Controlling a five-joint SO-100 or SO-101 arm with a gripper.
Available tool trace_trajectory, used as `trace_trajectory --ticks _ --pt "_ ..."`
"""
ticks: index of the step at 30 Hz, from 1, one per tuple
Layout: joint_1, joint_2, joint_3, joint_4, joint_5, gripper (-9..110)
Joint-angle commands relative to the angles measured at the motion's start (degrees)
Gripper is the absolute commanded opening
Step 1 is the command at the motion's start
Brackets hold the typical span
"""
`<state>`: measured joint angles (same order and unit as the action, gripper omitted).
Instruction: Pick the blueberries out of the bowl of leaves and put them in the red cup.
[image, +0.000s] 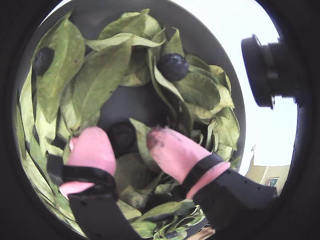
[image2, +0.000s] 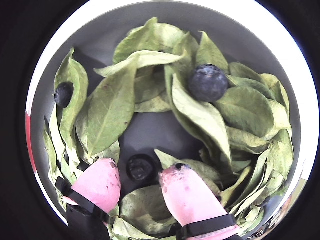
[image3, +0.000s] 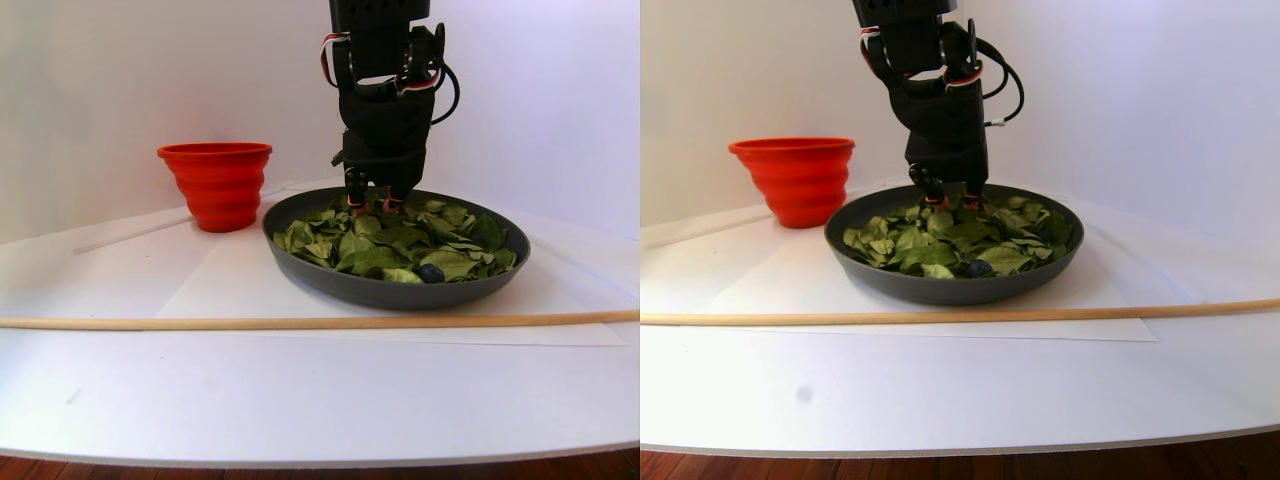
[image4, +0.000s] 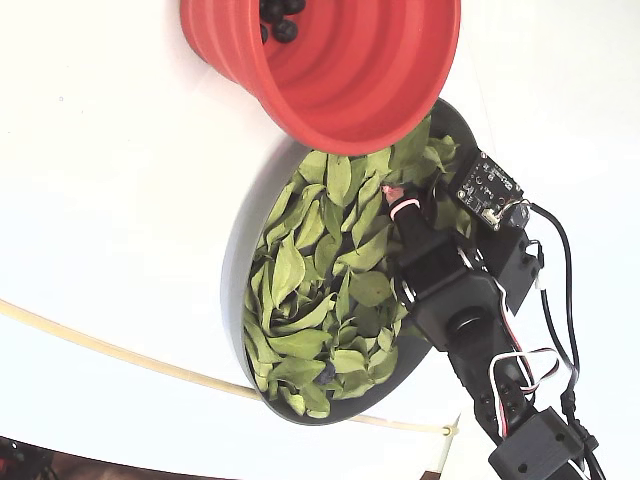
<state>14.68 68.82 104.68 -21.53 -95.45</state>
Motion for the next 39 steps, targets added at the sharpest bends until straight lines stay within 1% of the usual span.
trace_trajectory --ticks 1,19,39 --pt "1.58 3.52 -2.46 -1.23 -0.53 15" --pt "0.62 -1.41 -2.29 -4.31 1.23 15" --pt "0.53 -2.02 0.35 -3.52 4.92 16"
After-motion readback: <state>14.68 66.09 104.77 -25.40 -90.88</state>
